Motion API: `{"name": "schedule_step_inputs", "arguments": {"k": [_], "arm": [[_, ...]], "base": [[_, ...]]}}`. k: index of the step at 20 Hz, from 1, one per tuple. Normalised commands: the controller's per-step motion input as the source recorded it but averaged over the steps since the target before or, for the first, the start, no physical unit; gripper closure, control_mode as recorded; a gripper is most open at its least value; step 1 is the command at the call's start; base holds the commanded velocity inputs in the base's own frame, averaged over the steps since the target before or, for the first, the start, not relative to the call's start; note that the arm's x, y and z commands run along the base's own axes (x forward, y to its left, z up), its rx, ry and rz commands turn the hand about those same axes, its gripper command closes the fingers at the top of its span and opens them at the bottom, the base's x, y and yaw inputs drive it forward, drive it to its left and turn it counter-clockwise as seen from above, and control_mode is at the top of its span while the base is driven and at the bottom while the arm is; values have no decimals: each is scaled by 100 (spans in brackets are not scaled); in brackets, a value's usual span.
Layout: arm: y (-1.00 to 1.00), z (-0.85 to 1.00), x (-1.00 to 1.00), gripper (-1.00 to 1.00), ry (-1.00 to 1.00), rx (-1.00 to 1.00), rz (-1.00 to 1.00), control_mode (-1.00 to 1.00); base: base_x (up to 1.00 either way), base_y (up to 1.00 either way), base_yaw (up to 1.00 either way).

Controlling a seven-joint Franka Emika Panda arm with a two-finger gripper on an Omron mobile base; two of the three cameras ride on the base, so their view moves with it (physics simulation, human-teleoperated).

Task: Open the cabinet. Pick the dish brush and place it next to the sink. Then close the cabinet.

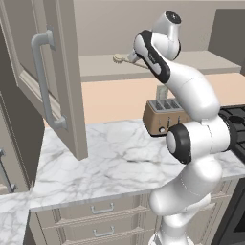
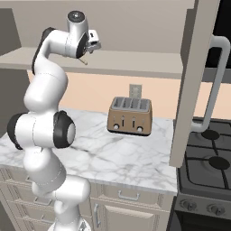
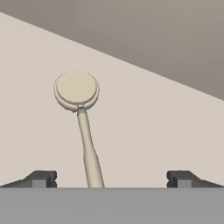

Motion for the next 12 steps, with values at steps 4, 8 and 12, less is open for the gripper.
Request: {"name": "schedule_step_inputs", "arguments": {"k": [4, 8, 12], "arm": [[6, -5, 0, -100, 0, 0, 2, -100], [6, -11, 4, -100, 0, 0, 2, -100], [8, -10, 8, -100, 0, 0, 2, -100]], "base": [[0, 0, 0], [0, 0, 0], [0, 0, 0]]}}
